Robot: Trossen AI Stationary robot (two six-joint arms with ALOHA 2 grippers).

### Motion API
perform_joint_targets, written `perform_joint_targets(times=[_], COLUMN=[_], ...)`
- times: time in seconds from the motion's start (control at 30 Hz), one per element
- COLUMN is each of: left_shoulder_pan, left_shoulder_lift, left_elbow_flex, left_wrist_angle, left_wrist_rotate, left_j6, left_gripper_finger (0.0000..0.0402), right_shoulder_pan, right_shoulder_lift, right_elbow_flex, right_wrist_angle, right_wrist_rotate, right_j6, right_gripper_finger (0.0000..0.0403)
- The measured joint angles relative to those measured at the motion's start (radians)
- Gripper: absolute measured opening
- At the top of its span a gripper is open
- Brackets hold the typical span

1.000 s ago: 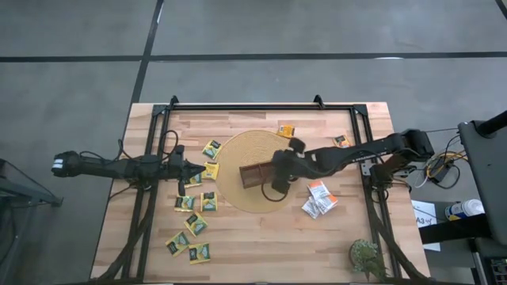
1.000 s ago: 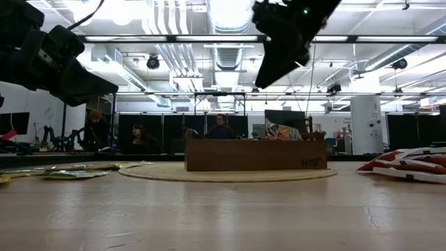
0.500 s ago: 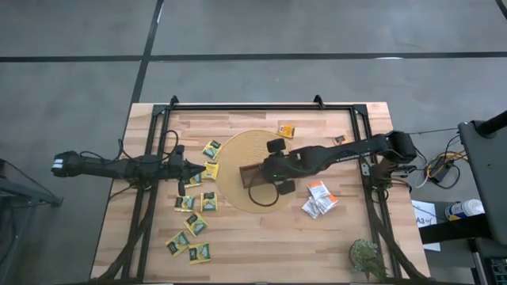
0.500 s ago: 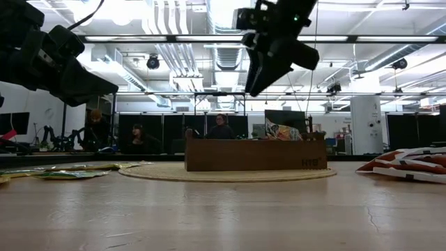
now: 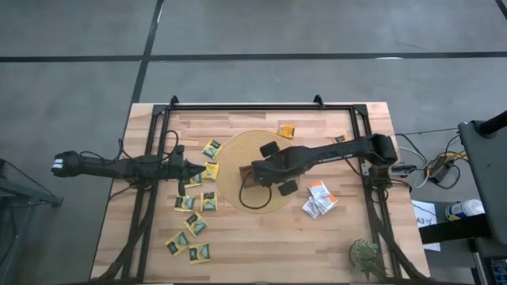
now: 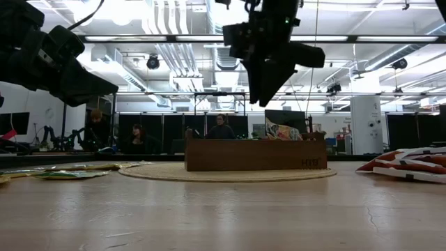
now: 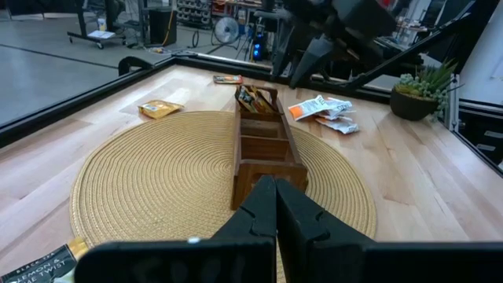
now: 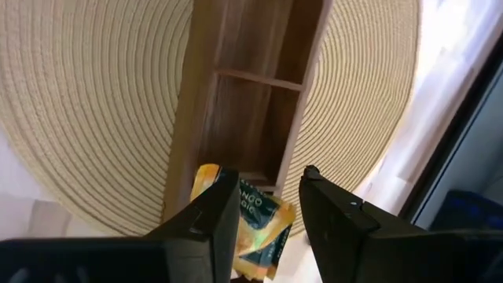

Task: Pick & Place Tea
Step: Put the orange tea bag into the right section of the wooden organizer

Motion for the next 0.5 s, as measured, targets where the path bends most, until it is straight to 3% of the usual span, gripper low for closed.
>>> perform_joint_targets(times=[0.27, 0.5], left_shoulder_pan=[0.0, 0.0], left_shoulder_lift=[0.002, 0.003], left_elbow_flex=[0.0, 0.0], left_wrist_angle=[0.0, 0.0], left_wrist_rotate=[0.0, 0.0], left_j6=[0.0, 0.0], left_gripper_finger=[0.0, 0.0], right_shoulder_pan=[-0.019, -0.033], right_shoulder_lift=[0.079, 0.073], right_elbow_flex=[0.051, 0.041], right_wrist_angle=[-0.059, -0.12], right_wrist_rotate=[0.002, 0.002], right_j6=[-0.052, -0.026], right_gripper_finger=[0.0126, 0.0127])
